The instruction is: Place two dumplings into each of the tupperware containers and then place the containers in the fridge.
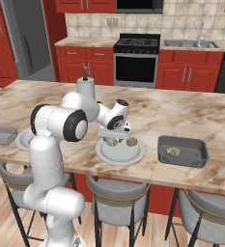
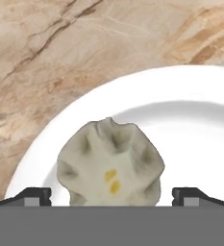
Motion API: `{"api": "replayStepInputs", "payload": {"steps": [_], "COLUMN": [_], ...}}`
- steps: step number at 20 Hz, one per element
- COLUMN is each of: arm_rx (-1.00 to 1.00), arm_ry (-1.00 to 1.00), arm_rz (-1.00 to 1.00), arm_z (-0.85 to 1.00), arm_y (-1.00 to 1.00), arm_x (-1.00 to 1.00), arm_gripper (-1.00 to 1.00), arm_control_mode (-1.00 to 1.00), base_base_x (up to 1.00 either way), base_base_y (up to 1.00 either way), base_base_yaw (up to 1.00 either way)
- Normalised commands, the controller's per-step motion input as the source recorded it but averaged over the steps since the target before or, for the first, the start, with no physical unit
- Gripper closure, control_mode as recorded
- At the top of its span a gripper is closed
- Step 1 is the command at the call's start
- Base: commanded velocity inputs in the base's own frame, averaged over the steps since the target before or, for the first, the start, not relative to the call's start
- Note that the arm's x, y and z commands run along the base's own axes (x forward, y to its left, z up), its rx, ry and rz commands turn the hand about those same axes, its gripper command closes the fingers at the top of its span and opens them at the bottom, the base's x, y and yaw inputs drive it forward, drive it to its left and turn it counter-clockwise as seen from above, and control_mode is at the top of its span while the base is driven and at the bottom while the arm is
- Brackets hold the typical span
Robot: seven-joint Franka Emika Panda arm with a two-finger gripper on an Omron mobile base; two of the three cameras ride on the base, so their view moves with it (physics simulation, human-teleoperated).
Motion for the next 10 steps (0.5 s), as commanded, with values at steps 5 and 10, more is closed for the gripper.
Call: {"api": "replayStepInputs", "payload": {"steps": [5,10], "arm_rx": [0.0,0.0], "arm_ry": [0.0,0.0], "arm_rz": [0.02,0.0], "arm_z": [-0.01,-0.09], "arm_y": [0.08,0.07], "arm_x": [-0.24,-0.21], "arm_gripper": [-1.0,-1.0], "arm_control_mode": [-1.0,-1.0], "base_base_x": [0.0,0.0], "base_base_y": [0.0,0.0], "base_base_yaw": [0.0,0.0]}}
